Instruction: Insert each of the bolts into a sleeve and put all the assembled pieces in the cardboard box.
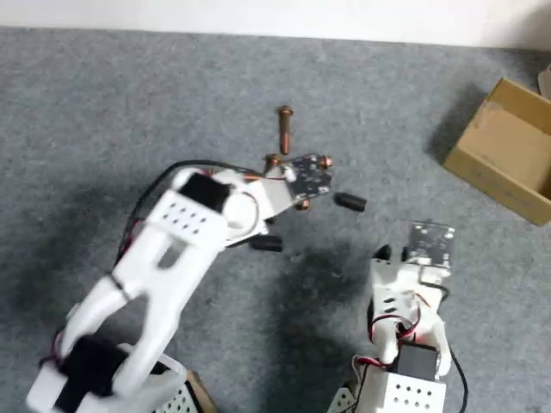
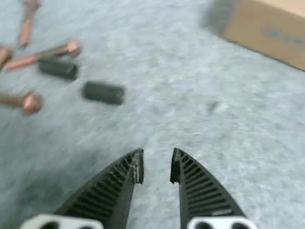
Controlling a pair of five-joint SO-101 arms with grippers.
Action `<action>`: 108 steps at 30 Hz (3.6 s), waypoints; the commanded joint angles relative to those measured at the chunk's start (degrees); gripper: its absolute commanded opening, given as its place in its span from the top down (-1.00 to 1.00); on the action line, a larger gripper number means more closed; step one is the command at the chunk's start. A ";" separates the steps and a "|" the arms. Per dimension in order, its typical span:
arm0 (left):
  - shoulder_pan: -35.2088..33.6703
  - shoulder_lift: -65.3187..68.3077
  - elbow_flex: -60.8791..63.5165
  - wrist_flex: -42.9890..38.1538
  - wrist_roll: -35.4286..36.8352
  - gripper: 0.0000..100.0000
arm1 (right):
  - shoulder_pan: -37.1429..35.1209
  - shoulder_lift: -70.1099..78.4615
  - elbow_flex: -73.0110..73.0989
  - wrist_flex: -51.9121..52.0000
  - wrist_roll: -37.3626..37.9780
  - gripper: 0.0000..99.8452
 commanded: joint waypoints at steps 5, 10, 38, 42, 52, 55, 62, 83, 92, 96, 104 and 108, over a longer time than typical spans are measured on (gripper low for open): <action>1.01 13.14 -14.55 0.00 -4.66 0.95 | 4.35 0.13 5.85 -4.53 -3.87 0.79; 1.45 22.64 -26.33 1.85 -10.20 0.95 | 4.09 -0.13 5.76 -4.53 -3.52 0.79; 4.97 44.18 -43.65 8.09 -20.48 0.94 | 0.66 0.22 6.20 -5.85 0.18 0.79; 6.81 45.32 -42.51 7.56 -20.31 0.81 | 0.57 0.22 6.20 -5.85 0.26 0.79; 6.99 45.23 -42.59 7.56 -19.52 0.68 | -0.57 0.31 6.29 -5.76 0.35 0.79; 6.55 43.12 -44.88 8.35 -19.52 0.69 | -1.01 0.31 6.29 -5.76 0.35 0.79; 6.55 40.66 -50.68 12.40 -19.87 0.71 | -1.10 0.31 6.29 -5.76 0.35 0.79; 4.62 61.41 -66.95 11.87 -19.25 0.71 | -1.19 0.31 6.29 -5.93 0.53 0.79; 4.00 57.54 -68.18 16.62 -14.95 0.71 | -2.77 0.22 6.29 -5.93 1.93 0.79; 3.56 54.29 -69.93 17.41 -14.95 0.71 | -2.77 0.22 6.29 -5.93 1.93 0.79; 4.00 54.20 -69.76 14.77 -14.59 0.71 | -2.77 0.22 6.29 -5.93 1.93 0.79; 4.44 57.45 -68.70 11.08 -12.84 0.72 | -2.77 0.22 6.29 -5.93 2.02 0.79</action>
